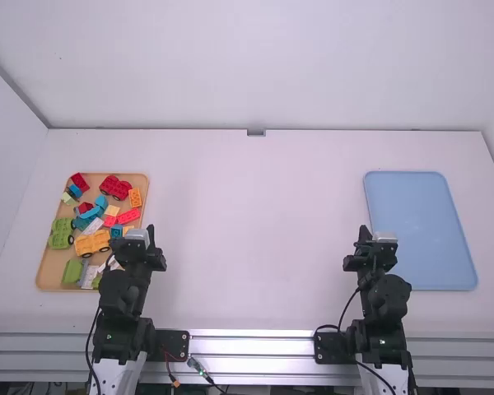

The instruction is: Assemble lego blocks to make yellow taxi

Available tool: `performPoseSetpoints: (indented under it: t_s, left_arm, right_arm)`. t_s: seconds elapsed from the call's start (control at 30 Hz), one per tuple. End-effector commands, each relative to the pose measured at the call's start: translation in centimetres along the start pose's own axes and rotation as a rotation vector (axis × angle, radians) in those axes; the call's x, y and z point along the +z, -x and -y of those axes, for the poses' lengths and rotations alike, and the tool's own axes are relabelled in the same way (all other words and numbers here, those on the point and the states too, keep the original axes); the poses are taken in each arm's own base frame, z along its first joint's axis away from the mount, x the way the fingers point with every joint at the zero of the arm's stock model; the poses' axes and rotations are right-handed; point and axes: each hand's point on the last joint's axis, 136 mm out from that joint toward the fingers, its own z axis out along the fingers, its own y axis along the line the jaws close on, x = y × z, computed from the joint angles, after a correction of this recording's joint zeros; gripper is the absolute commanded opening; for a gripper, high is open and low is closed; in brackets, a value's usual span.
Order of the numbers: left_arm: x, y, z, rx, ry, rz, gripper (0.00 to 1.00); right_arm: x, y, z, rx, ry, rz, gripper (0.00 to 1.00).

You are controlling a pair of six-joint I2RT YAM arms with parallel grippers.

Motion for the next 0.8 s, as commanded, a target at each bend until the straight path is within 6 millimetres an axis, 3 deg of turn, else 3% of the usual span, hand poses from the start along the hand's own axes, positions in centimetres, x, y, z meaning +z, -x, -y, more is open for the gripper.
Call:
performPoseSetpoints:
  t_s: [0.0,0.4,0.77]
  left_arm:
    - [0.0,0.0,0.0,0.000,0.000,0.000,0.00]
    - [0.0,0.7,-0.4,-0.004,0.025,-0.023,0.06]
    - [0.6,2.7,-1.5,0.018,0.095,-0.108,0.21]
  right_arm:
    - [0.0,0.0,0.0,0.000,0.000,0.000,0.00]
    - [0.0,1.0,-0.2,-0.007,0.009,-0.021,0.06]
    - [0.9,4.3,-0.7,-0.004,0.030,-0.103,0.22]
